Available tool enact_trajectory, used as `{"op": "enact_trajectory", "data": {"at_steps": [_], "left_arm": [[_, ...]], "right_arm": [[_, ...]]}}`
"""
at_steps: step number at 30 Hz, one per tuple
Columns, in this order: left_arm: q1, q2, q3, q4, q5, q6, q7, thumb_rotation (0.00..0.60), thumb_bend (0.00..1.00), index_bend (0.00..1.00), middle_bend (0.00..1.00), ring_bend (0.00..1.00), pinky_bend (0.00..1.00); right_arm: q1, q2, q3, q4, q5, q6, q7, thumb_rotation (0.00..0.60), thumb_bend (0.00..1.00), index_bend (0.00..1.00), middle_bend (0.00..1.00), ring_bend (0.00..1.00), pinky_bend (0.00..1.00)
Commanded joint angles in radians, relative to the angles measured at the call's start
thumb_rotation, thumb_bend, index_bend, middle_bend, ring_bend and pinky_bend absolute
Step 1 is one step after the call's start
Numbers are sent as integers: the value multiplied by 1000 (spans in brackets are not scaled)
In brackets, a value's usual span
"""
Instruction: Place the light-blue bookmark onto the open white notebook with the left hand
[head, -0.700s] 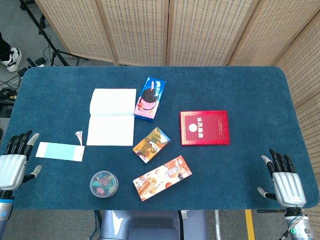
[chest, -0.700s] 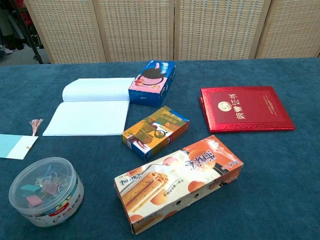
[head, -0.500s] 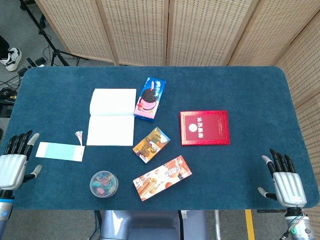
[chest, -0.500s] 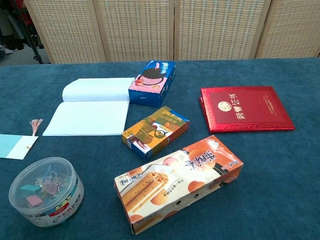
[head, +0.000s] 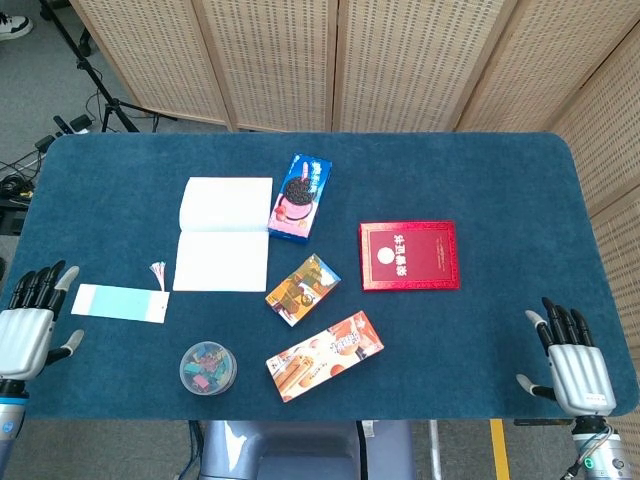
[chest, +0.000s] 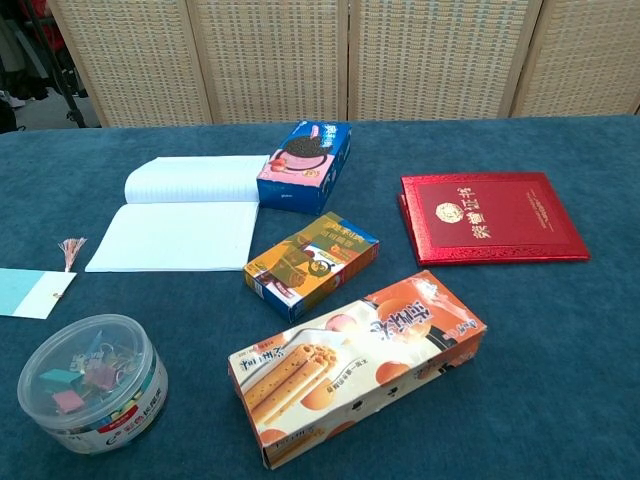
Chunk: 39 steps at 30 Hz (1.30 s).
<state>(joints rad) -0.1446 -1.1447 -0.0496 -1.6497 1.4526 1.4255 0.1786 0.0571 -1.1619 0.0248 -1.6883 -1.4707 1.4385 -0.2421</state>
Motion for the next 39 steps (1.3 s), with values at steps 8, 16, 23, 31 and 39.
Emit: {"op": "enact_trajectory", "data": {"at_steps": [8,16,23,31,39], "left_arm": [[-8,-6,-4,-3,-9,-10,12,600,263,0,0,0,0],[-21,4,-5,1,-5,-29,-12,600,264,0,0,0,0],[-69,15,-12,43,-1,-104,-49,600,259,115,0,0,0],[-139,49,-22,61,-23,-224,-99,600,236,172,0,0,0],[-206,43,-36,128,-105,-363,-123,600,223,256,0,0,0]], "right_arm": [[-6,8,-1,6,0,7,20,600,105,122,0,0,0],[-8,9,0,4,0,12,20,600,105,122,0,0,0],[-5,7,4,5,9,5,15,600,105,122,0,0,0],[-4,3,4,5,11,3,9,600,105,122,0,0,0],[-1,-1,6,8,18,-3,3,600,105,122,0,0,0]]}}
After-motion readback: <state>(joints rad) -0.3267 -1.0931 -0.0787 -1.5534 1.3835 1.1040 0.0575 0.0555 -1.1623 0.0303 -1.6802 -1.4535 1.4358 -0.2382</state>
